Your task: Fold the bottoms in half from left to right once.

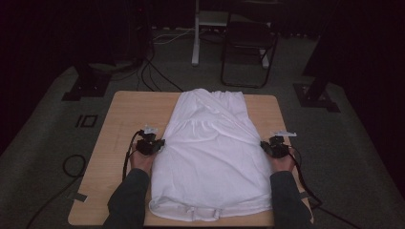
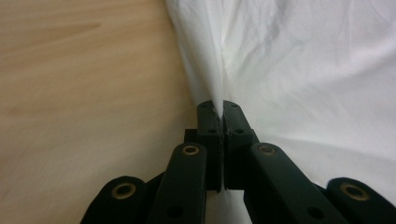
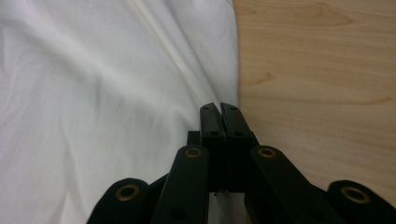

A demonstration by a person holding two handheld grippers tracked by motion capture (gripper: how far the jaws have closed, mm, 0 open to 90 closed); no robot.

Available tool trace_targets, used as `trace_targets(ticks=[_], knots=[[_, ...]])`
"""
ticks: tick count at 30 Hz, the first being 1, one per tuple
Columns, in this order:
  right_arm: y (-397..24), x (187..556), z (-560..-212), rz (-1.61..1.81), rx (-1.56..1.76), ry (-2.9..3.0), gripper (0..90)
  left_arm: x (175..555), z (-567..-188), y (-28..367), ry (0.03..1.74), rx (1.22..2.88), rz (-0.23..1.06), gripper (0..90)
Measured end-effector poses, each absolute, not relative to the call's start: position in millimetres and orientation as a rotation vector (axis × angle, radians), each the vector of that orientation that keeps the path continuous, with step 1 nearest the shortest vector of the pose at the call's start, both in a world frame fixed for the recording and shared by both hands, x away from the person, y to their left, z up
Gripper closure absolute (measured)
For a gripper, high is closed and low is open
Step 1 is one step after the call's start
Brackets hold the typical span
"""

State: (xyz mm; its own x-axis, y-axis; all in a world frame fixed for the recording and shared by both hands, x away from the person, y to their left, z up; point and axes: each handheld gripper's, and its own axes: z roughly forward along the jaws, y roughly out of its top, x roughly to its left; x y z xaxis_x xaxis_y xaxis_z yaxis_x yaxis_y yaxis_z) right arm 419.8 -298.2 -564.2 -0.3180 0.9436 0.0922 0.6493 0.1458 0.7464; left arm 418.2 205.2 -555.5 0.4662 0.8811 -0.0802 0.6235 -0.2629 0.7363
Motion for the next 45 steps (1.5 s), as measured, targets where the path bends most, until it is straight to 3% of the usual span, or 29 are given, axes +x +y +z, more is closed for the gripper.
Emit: trace_targets(ticks=[9,10,11,15,20,22,23,25,26,29,34,41,45], knots=[[-293.5,363.5,-565.2,0.958,1.391,2.122,89.2,359.9,-552.6,217.6,1.197,2.069,0.491,88.6],[-294.1,354.4,-566.1,0.973,1.393,2.122,89.2,336.6,-549.7,220.2,1.191,2.072,0.493,88.6],[-295.8,333.1,-567.7,1.004,1.393,2.137,89.2,327.0,-549.7,221.0,1.193,2.066,0.489,88.6],[-295.3,304.1,-567.9,1.002,1.379,2.168,89.1,294.9,-557.0,221.7,1.195,2.086,0.476,88.5],[-297.1,278.6,-569.3,1.035,1.38,2.194,89.1,273.5,-559.0,229.4,1.209,2.054,0.43,88.2],[-297.0,276.0,-569.0,1.037,1.385,2.199,88.6,275.1,-558.2,231.4,1.218,2.036,0.435,82.7],[-296.6,277.0,-568.2,1.032,1.39,2.204,85.4,277.0,-557.4,232.5,1.205,2.023,0.433,74.8],[-294.2,282.6,-565.7,1.021,1.369,2.226,63.3,282.6,-552.6,234.4,1.2,1.997,0.452,62.5],[-292.3,286.7,-563.1,1.018,1.363,2.232,57.0,286.3,-548.7,235.1,1.195,1.985,0.471,56.6],[-283.5,300.9,-547.9,1.06,1.293,2.22,45.5,304.1,-536.3,235.3,1.185,1.953,0.518,51.5],[-257.4,340.0,-525.8,1.105,1.195,2.229,42.6,341.2,-527.5,223.1,1.182,1.962,0.54,50.0],[-213.7,388.4,-527.6,1.096,1.125,2.295,41.2,368.4,-541.0,199.3,1.169,2.04,0.52,49.9],[-196.9,405.7,-535.6,1.08,1.126,2.358,47.9,370.0,-548.4,192.5,1.173,2.065,0.518,49.6]])
